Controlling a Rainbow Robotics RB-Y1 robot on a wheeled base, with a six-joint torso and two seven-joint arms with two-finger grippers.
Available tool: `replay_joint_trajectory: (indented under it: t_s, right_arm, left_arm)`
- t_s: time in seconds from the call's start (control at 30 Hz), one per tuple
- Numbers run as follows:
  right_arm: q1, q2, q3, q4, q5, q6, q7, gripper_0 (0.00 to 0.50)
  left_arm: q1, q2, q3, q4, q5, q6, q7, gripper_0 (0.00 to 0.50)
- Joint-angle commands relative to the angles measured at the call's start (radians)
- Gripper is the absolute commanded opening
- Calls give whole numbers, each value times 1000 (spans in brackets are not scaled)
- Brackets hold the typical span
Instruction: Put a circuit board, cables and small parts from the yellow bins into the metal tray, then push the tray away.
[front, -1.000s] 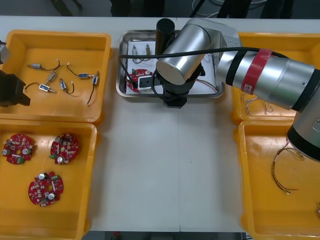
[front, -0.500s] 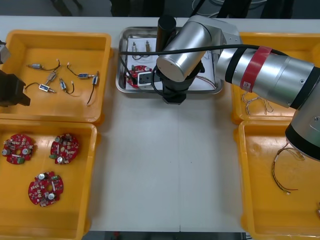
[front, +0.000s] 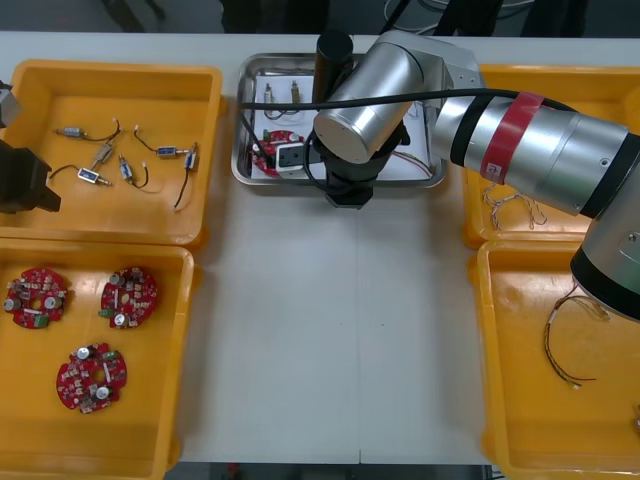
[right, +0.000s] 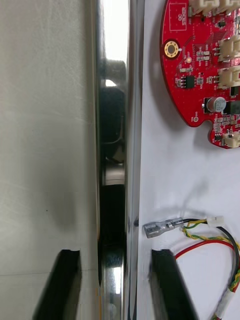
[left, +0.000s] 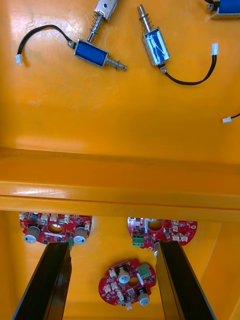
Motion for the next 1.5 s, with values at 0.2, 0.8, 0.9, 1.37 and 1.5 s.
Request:
replay_joint_trajectory:
  t_s: [0.2, 0.8, 0.9, 1.37, 1.5]
  right_arm:
    - [-51, 15, -114, -28, -21, 121, 36, 500]
    - [73, -3, -413, -331, 64, 562, -71, 500]
    - [126, -36, -440, -453, 80, 619, -138, 500]
    - [339, -123, -620, -869, 125, 738, -473, 500]
    - [409, -148, -681, -970, 131, 738, -586, 500]
  left_arm:
    - [13, -9, 31, -32, -9, 7, -81, 500]
    - [13, -9, 31, -32, -9, 7, -81, 500]
    - [13, -9, 31, -32, -9, 7, -81, 500]
    - [13, -9, 31, -32, -9, 7, -81, 500]
    - [13, -9, 31, -32, -9, 7, -81, 500]
